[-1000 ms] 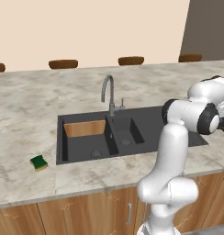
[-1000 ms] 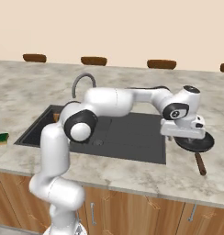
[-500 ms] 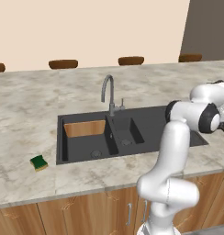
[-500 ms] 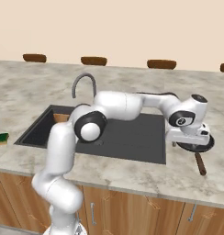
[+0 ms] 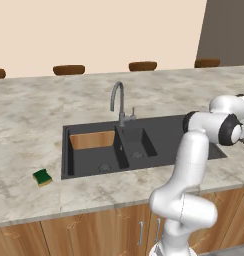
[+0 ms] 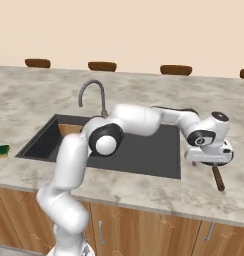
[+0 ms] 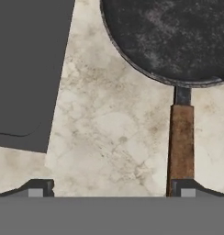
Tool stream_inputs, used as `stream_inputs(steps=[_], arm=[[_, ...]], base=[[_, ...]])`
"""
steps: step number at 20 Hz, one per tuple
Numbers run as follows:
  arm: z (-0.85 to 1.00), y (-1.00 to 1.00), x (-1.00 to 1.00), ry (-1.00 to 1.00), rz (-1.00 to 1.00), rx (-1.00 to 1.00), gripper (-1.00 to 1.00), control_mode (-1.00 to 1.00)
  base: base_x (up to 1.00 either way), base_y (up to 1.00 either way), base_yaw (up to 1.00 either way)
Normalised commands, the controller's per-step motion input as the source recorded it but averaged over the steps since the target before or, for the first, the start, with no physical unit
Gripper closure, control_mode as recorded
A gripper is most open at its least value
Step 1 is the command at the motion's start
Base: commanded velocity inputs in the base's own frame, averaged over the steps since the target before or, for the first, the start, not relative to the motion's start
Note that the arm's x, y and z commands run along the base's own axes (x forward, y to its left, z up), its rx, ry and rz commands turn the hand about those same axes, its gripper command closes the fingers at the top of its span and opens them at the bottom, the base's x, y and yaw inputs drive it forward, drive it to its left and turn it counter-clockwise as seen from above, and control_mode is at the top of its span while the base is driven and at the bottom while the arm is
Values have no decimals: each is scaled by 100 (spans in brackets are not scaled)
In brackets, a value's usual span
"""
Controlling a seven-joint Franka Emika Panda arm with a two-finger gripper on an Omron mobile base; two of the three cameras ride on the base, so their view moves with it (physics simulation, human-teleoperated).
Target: Pick the pan and sponge and place them into the sink. Then turn on the water.
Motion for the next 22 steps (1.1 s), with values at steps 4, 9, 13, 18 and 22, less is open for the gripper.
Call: stream_inputs(steps=[4,9,13,18,22], arm=[[-28,-27,21,0,7,-2,-100,-100],[-25,-33,20,2,5,-1,-100,-100],[-21,-35,17,6,4,0,-100,-100],[-23,-21,9,6,1,1,-100,-100],[-34,-13,2,2,0,0,-100,-100]], base=[[0,0,0],[0,0,0],[0,0,0],[0,0,0],[0,0,0]])
